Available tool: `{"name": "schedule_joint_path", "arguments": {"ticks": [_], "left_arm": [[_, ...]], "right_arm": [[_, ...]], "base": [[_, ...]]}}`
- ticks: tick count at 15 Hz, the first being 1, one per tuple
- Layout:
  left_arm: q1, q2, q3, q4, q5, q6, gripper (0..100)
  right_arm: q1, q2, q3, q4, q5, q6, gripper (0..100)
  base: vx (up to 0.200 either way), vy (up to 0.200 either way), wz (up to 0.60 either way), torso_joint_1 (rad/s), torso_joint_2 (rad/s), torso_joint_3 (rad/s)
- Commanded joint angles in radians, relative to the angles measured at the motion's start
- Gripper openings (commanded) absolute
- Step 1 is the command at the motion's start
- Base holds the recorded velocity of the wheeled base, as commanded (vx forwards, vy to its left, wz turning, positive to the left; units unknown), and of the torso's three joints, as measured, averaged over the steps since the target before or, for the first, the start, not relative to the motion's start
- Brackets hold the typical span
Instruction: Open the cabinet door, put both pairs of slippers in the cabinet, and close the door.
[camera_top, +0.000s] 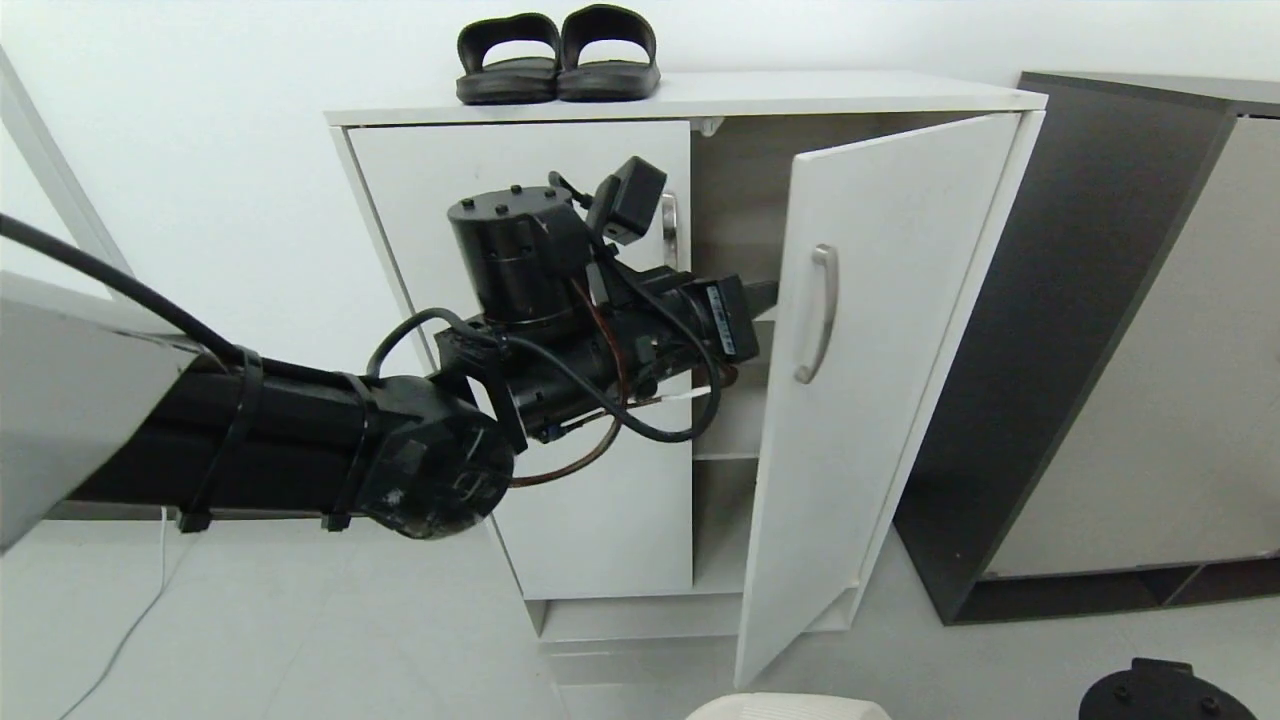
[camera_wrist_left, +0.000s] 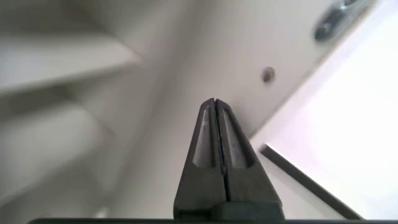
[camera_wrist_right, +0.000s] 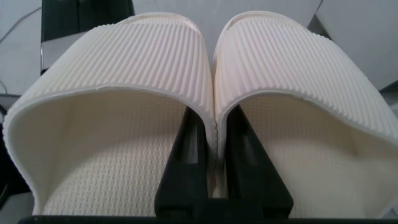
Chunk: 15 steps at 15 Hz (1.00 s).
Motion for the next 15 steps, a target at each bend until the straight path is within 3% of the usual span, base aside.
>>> {"name": "schedule_joint_path", "arguments": {"ticks": [1, 9, 12, 13, 15], "left_arm": [[-0.04, -0.003, 0.018, -0.012, 0.0, 0.004, 0], [-0.007, -0.057, 0.062, -0.037, 0.0, 0.001, 0], [0.058, -0.157, 0.179, -0.038, 0.003, 0.004, 0], [0.087, -0.206, 0.234, -0.038, 0.003, 0.006, 0], [0.181, -0.362, 0.371, -0.029, 0.003, 0.004, 0]], "right_arm": [[0.009, -0.006, 0.009, -0.001, 0.0, -0.004, 0], [0.009, 0.002, 0.005, -0.004, -0.003, -0.004, 0], [-0.011, 0.037, -0.035, -0.018, -0.014, 0.01, 0], [-0.039, 0.066, -0.075, -0.018, -0.057, 0.028, 0], [-0.075, 0.155, -0.198, -0.017, -0.287, 0.169, 0]], "base": [[-0.2, 0.0, 0.0, -0.002, 0.01, 0.002], [-0.025, 0.0, 0.0, 0.0, 0.0, 0.0], [0.0, 0.0, 0.0, 0.0, 0.0, 0.0], [0.0, 0.0, 0.0, 0.0, 0.0, 0.0], [0.0, 0.0, 0.0, 0.0, 0.0, 0.0]]}}
